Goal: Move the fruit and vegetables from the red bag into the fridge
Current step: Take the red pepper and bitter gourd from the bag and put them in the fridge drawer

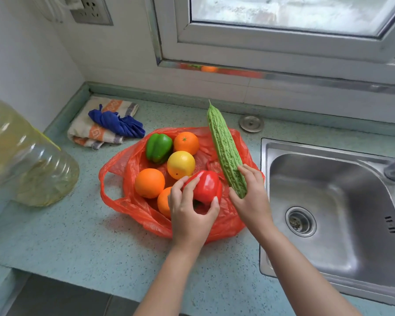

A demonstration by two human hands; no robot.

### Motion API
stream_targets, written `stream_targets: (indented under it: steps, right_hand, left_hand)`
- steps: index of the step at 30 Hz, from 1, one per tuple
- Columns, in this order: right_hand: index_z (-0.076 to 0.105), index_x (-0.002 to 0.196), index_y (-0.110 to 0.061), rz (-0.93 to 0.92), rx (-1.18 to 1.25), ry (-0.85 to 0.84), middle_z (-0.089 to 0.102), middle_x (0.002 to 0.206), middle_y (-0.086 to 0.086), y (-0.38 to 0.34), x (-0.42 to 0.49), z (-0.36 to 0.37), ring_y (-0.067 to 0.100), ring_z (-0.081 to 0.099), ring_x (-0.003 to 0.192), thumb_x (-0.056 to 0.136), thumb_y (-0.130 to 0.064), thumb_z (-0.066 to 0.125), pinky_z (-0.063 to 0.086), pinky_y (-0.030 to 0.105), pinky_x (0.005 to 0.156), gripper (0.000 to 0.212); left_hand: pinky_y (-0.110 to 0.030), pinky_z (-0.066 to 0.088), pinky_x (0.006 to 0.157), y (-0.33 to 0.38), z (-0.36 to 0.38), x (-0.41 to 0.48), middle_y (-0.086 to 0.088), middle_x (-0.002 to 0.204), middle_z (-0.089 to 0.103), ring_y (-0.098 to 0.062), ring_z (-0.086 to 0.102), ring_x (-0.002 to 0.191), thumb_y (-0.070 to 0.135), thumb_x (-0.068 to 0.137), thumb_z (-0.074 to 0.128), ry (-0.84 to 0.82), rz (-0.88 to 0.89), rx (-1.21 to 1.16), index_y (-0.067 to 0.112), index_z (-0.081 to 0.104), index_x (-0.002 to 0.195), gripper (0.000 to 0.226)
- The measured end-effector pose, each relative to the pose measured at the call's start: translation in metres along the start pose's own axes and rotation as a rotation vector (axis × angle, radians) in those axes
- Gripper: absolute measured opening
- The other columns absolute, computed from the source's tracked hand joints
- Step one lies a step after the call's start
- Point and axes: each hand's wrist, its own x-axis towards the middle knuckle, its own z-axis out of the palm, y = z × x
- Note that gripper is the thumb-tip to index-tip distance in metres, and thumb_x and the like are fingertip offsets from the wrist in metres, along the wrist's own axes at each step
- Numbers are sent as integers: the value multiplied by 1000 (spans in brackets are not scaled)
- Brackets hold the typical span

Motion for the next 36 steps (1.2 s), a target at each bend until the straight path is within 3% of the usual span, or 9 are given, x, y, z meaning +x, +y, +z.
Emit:
stream_targets:
  steps: [5,9,16,19,21,23,25,30,36]
  right_hand:
    - [51,126,-7,15,26,83,48,126,10,-8,-8,-29,12,43,119,75,0,68,21,-1,96,54]
    - [52,125,-8,46,37,187,46,122,1,-12,-29,-58,-5,39,113,74,0,69,24,-3,92,55]
    - [53,123,-12,162,-50,420,49,121,-2,-11,-81,-112,1,43,115,72,-1,70,29,6,98,54]
    - [53,123,-13,224,-66,503,49,121,-2,-8,-108,-135,1,43,116,73,0,70,31,9,99,55]
    - [53,123,-14,269,-93,570,49,122,-3,-4,-132,-151,-1,43,115,74,-2,70,34,12,98,53]
    - [53,123,-16,315,-115,637,48,122,-5,-1,-159,-166,-11,41,111,74,-3,70,32,4,93,53]
    - [54,123,-16,357,-142,718,48,121,-6,1,-191,-182,-17,39,107,74,-3,70,27,-3,89,53]
    - [57,119,-8,450,-270,960,52,120,2,4,-293,-224,2,46,110,69,1,73,29,3,96,53]
    - [57,117,-7,557,-341,1185,51,120,3,-14,-428,-256,2,45,113,68,-10,65,28,4,97,50]
  left_hand:
    - [-30,37,98,18,-1,12,6,123,42,-15,44,116,45,68,60,-137,80,-94,22,59,117,54]
    - [-30,36,102,32,6,15,-3,122,49,-14,45,116,41,69,62,-243,172,-167,25,57,115,50]
    - [-19,32,101,71,31,0,-7,119,50,-15,44,115,40,70,61,-474,330,-288,20,58,115,50]
    - [-30,40,98,92,41,-20,-7,118,51,-16,46,114,39,69,62,-582,371,-355,23,57,115,49]
    - [-33,48,89,107,49,-38,-4,119,50,-11,46,113,39,69,63,-649,404,-408,29,54,114,47]
    - [-16,48,80,123,55,-59,-4,122,48,0,46,111,39,68,63,-712,444,-461,32,52,114,48]
    - [-9,46,73,140,61,-84,-3,123,47,2,46,109,39,67,63,-779,480,-507,31,52,114,49]
    - [-7,44,72,178,66,-171,-2,122,48,1,47,106,35,66,67,-999,568,-578,31,53,112,48]
    - [-15,49,74,219,41,-295,3,119,50,4,52,101,37,66,66,-1246,614,-688,39,52,106,42]
